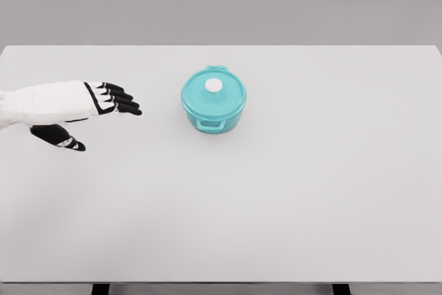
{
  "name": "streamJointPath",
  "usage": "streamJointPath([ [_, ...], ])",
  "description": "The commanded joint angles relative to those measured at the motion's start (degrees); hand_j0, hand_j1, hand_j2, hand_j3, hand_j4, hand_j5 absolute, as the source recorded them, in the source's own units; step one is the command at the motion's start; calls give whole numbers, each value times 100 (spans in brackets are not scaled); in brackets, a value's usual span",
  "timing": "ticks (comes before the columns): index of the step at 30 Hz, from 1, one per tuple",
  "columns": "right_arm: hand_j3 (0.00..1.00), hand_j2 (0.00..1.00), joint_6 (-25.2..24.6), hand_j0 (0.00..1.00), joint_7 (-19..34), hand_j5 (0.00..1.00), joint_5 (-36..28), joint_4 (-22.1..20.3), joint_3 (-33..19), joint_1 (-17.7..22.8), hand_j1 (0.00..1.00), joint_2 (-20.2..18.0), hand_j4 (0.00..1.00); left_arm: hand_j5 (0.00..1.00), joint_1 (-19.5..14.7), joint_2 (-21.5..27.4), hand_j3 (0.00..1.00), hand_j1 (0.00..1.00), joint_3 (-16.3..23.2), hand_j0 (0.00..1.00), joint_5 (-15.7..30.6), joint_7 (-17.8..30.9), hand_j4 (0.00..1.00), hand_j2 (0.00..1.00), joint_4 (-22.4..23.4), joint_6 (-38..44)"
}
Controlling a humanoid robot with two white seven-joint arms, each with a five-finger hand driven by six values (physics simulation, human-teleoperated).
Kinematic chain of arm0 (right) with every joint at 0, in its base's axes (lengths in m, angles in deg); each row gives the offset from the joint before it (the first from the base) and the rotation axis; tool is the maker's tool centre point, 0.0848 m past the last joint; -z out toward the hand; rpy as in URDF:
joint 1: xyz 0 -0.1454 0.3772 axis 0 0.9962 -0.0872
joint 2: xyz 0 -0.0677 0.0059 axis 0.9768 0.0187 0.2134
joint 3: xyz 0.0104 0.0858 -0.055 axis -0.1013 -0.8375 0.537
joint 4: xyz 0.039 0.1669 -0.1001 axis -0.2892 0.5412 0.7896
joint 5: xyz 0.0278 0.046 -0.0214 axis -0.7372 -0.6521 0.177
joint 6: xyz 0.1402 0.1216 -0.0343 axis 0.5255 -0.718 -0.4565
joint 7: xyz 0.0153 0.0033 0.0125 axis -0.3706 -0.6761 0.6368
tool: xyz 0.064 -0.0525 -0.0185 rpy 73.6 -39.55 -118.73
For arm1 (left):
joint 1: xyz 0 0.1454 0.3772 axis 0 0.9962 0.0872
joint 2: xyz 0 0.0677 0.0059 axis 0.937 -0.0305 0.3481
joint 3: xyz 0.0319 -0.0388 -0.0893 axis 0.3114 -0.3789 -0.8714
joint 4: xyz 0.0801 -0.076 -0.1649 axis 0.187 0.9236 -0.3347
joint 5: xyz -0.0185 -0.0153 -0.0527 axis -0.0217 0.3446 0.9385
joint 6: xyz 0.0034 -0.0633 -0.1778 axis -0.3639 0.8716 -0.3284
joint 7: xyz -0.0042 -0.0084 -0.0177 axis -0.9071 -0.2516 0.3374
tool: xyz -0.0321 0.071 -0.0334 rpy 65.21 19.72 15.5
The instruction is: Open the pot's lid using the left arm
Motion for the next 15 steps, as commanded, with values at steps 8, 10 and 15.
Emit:
streamJointPath([
  [8,100,100,-3,100,3,100,2,22,-18,26,100,0,100,100,-1195,-1169,100,100,854,100,254,-1,100,100,378,9],
  [10,100,100,-3,100,3,100,2,22,-9,26,100,0,100,100,-1520,-1389,100,100,1180,100,254,-1,100,100,713,9],
  [15,100,100,-3,100,3,100,2,22,-18,26,100,0,100,100,-2091,-2171,100,100,1523,100,254,-1,100,100,1680,9],
])
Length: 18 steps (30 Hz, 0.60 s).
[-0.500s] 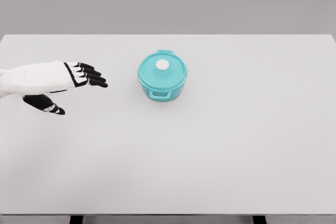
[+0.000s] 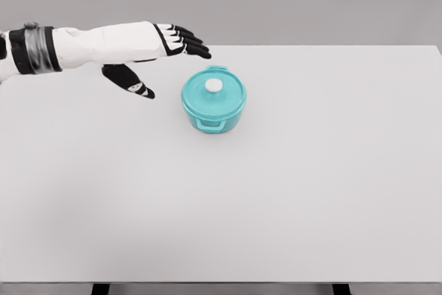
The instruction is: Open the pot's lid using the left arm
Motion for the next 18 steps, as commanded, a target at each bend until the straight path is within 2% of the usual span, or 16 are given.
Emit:
streamJointPath([
  [1,100,100,2,100,2,100,3,0,-2,0,100,0,100,100,-44,-496,100,100,295,100,37,-2,100,100,402,13],
  [3,100,100,2,100,2,100,3,0,-2,0,100,0,100,100,-395,-601,100,100,559,100,37,-2,100,100,815,13],
  [6,100,100,2,100,2,100,3,0,-2,0,100,0,100,100,-721,-1076,100,100,902,100,-104,-2,100,100,1614,13],
  [7,100,100,2,100,2,100,3,0,-2,0,100,0,100,100,-809,-1278,100,100,928,100,-288,-2,100,100,1878,13],
  [13,100,100,2,100,2,100,3,0,-2,0,100,0,100,100,-906,-1885,100,100,928,100,-1071,-2,100,100,2537,13],
  [18,100,100,2,100,2,100,3,0,-2,0,100,0,100,100,-906,-2008,100,100,928,100,-1167,-2,100,100,2714,13],
])
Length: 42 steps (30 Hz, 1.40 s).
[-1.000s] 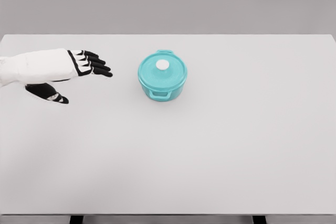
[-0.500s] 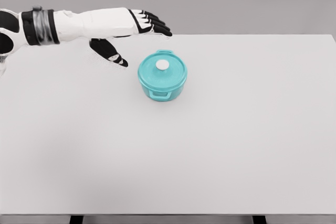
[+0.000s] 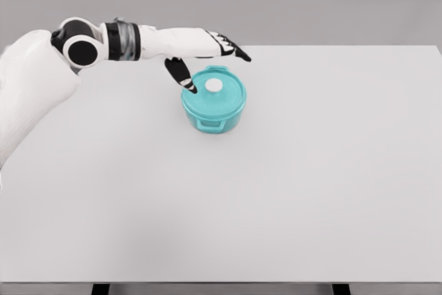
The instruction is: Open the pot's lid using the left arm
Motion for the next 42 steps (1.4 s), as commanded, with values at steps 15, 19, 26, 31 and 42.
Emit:
streamJointPath([
  [15,100,100,2,100,2,100,3,0,-1,0,100,0,100,100,-9,-348,100,100,-4,100,-626,-3,100,100,325,17],
  [19,100,100,2,100,2,100,3,0,-1,0,100,0,100,100,-9,-356,100,100,4,100,-679,-3,100,100,650,17],
  [26,100,100,2,100,2,100,3,0,-1,0,100,0,100,95,0,-594,95,95,4,95,-934,-3,95,95,932,17],
  [31,100,100,2,100,2,100,3,0,-1,0,100,0,100,75,9,-576,75,75,4,75,-916,-3,75,75,923,17],
  [42,100,100,2,100,2,100,3,0,-1,0,100,0,100,24,53,-216,24,24,-57,24,-635,-3,24,24,396,17],
])
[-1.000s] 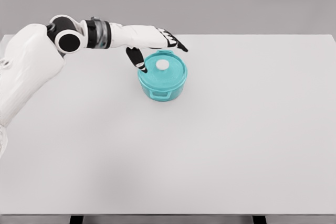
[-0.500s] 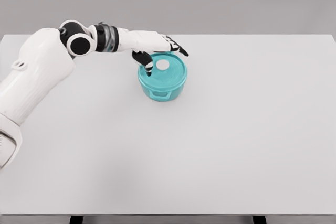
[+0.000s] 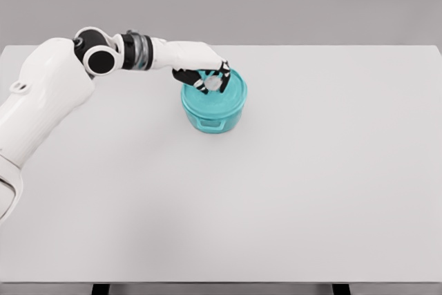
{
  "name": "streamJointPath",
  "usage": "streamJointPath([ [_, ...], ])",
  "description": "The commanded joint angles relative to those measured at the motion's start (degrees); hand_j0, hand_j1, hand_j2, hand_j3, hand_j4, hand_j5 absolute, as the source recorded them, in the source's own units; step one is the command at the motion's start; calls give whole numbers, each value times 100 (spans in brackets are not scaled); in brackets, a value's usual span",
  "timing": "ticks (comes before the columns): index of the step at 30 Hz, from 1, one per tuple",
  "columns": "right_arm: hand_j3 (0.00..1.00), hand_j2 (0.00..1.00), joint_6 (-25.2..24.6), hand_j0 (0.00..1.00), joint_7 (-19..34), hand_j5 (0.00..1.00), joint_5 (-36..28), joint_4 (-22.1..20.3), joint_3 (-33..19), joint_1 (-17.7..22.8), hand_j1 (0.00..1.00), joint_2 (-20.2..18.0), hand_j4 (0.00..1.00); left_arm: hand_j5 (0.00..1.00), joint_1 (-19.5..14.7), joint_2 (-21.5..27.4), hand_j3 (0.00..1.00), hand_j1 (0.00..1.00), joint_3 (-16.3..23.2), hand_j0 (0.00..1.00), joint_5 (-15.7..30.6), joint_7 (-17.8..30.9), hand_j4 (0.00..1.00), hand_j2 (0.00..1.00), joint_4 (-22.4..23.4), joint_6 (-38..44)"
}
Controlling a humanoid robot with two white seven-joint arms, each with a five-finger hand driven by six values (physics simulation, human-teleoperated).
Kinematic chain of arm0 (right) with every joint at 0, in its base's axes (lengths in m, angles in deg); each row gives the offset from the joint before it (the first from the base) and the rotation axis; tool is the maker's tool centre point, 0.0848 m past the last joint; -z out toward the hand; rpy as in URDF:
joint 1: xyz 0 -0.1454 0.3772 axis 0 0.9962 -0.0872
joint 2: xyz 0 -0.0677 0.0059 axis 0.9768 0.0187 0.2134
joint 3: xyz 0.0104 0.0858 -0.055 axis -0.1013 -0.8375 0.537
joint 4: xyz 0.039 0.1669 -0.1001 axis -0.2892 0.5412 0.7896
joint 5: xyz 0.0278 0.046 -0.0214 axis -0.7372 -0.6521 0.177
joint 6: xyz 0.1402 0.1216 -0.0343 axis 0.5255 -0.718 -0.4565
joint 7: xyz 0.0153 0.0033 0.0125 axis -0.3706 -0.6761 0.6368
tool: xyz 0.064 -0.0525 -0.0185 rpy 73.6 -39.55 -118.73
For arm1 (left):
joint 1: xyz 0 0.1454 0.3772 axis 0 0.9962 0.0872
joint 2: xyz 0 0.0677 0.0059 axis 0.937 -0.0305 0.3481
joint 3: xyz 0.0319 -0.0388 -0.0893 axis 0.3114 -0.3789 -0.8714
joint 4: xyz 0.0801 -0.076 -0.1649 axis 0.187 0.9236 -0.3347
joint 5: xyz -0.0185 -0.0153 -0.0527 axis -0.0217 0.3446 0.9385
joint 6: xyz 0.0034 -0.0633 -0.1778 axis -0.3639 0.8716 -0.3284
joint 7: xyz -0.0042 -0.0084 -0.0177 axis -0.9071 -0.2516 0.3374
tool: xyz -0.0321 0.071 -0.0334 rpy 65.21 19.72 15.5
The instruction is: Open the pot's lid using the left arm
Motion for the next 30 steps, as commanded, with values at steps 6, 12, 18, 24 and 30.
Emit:
streamJointPath([
  [6,100,100,2,100,3,100,3,0,-1,0,100,0,100,24,123,1461,24,24,-81,24,865,0,24,24,-926,16],
  [12,100,100,2,100,3,100,3,0,-1,0,100,0,100,25,553,2332,25,25,-327,25,953,0,25,25,-952,16],
  [18,100,100,2,100,3,100,3,0,-1,0,100,0,100,100,940,2323,100,100,-696,100,944,0,100,100,-935,16],
  [24,100,100,2,100,3,100,3,0,-1,0,100,0,100,100,993,2331,100,100,-679,100,1093,0,100,100,-1399,16],
  [30,100,100,2,100,3,100,3,0,-1,0,100,0,100,100,2135,3580,100,100,-1372,100,2227,0,100,100,-3624,16],
])
